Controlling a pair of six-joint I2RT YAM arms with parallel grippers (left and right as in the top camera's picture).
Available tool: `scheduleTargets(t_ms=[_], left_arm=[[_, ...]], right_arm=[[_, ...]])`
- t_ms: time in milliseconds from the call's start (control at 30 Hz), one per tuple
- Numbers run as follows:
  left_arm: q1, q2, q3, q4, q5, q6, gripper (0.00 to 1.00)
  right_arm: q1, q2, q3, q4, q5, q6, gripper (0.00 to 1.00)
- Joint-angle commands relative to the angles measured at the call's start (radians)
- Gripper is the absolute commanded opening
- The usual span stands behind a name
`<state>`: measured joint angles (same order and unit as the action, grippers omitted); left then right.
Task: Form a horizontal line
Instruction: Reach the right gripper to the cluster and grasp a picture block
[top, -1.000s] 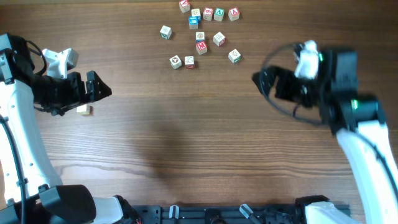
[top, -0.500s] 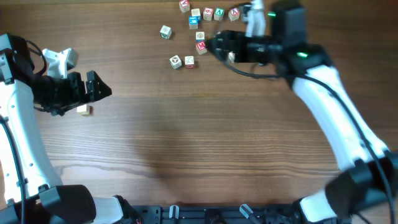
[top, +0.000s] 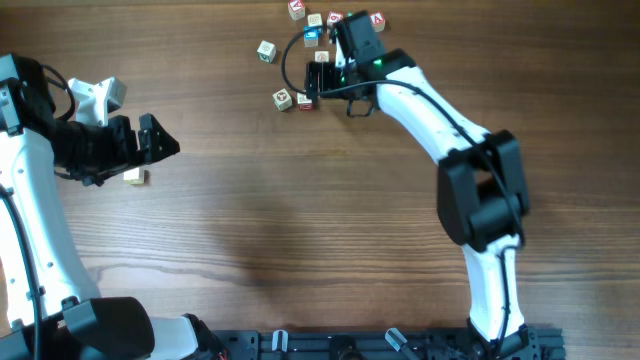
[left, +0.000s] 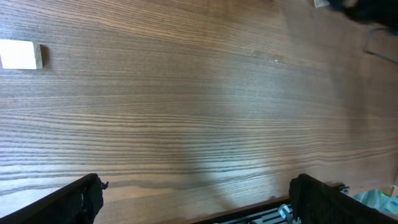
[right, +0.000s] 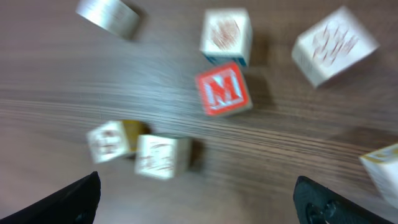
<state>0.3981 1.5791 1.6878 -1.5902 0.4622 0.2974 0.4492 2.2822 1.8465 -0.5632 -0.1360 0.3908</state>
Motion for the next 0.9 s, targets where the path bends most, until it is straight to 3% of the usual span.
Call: scheduleTargets(t_ms=[0,333,600,867], left_arm=[[-0.003,-0.001,0.006,0.0,0.012,0.009,1.0],[-0.003,-0.001,0.006,0.0,0.012,0.009,1.0],[-0.003,-0.001,0.006,0.0,0.012,0.009,1.0],[-0.003,-0.001,0.006,0.0,0.012,0.009,1.0]], right_arm=[[0.006,0.062,0.046,0.056,0.034,0.027,0.99],[0.026,0.144,0.046,0.266,0.05,0.056,0.99],[0.023,0.206,0.046,0.365,0.059,0.007,0.85],[0.023,0.238,0.046,0.32,0.143,-0.021,0.74]])
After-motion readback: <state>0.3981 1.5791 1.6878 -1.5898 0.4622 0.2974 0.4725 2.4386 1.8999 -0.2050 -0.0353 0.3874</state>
